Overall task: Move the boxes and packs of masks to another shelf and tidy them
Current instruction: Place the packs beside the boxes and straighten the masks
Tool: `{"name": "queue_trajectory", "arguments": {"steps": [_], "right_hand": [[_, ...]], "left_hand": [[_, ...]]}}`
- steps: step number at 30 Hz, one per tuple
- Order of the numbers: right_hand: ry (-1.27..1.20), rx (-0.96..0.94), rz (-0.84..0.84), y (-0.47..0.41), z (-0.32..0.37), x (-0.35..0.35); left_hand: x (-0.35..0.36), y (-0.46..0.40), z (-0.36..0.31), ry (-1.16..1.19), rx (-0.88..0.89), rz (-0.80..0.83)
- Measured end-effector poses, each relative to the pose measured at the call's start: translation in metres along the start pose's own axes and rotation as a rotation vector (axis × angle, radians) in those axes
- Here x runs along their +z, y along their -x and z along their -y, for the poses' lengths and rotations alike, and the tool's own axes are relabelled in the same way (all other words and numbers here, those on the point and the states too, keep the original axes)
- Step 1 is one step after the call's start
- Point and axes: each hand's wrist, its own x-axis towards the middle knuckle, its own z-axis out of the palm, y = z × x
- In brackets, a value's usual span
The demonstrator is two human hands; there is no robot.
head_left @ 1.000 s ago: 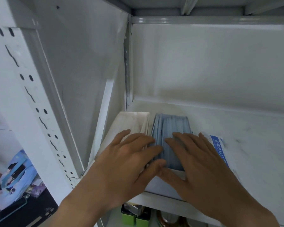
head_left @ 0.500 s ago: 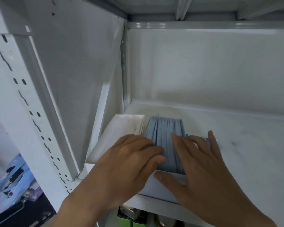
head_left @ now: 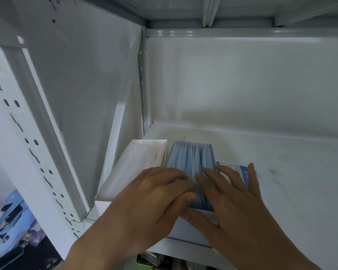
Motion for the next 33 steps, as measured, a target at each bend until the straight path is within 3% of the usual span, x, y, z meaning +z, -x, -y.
{"name": "queue_trajectory", "arguments": {"steps": [3,9,14,16,22,30,33], "right_hand": [[0.009,-0.003,-0.024,-0.001,0.000,-0.001],[0.006,-0.048,0.054,-0.004,-0.004,0.000],[-0.010,-0.009,0.014,-0.003,-0.001,-0.004],[-0.029,-0.012,0.089,-0.005,-0.001,-0.006],[-0.050,-0.091,0.119,-0.010,-0.004,-0.005],[-0.088,-0.173,0.141,-0.009,0.003,0.007],[-0.117,-0.150,0.131,-0.008,0.004,0.007]], "left_hand": [[0.001,0.001,0.000,-0.025,-0.044,0.086],[0.002,0.001,-0.003,-0.073,-0.084,-0.042],[-0.001,0.000,-0.005,-0.146,-0.099,0.016],[-0.004,0.001,-0.005,-0.170,-0.110,-0.013],[-0.019,0.020,0.004,-0.265,-0.320,-0.019],[-0.023,0.034,0.020,0.008,-0.246,-0.031],[-0.024,0.034,0.019,-0.158,-0.303,-0.054]]}}
